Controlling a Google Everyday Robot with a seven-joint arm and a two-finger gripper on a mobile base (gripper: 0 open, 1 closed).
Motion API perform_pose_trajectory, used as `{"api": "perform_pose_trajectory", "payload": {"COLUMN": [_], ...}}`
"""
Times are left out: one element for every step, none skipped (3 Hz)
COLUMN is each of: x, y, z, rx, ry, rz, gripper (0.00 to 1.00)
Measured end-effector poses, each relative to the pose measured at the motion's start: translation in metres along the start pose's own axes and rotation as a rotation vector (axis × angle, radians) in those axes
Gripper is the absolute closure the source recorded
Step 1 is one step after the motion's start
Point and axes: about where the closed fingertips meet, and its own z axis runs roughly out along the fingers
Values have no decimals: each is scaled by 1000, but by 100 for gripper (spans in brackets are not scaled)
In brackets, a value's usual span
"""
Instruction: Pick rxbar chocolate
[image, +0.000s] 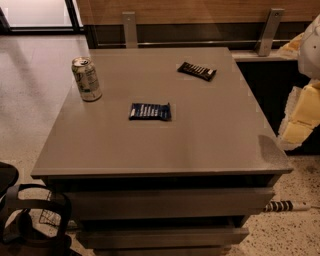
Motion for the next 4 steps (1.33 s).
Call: {"api": "perform_pose_trajectory", "payload": {"x": [2,19,46,66], "y": [-4,-38,-71,-104], "z": [0,2,16,34], "rx": [8,58,117,196], "ry": [-3,-25,-88,-197], "rz": [6,59,157,247], "gripper": [0,0,0,0]}}
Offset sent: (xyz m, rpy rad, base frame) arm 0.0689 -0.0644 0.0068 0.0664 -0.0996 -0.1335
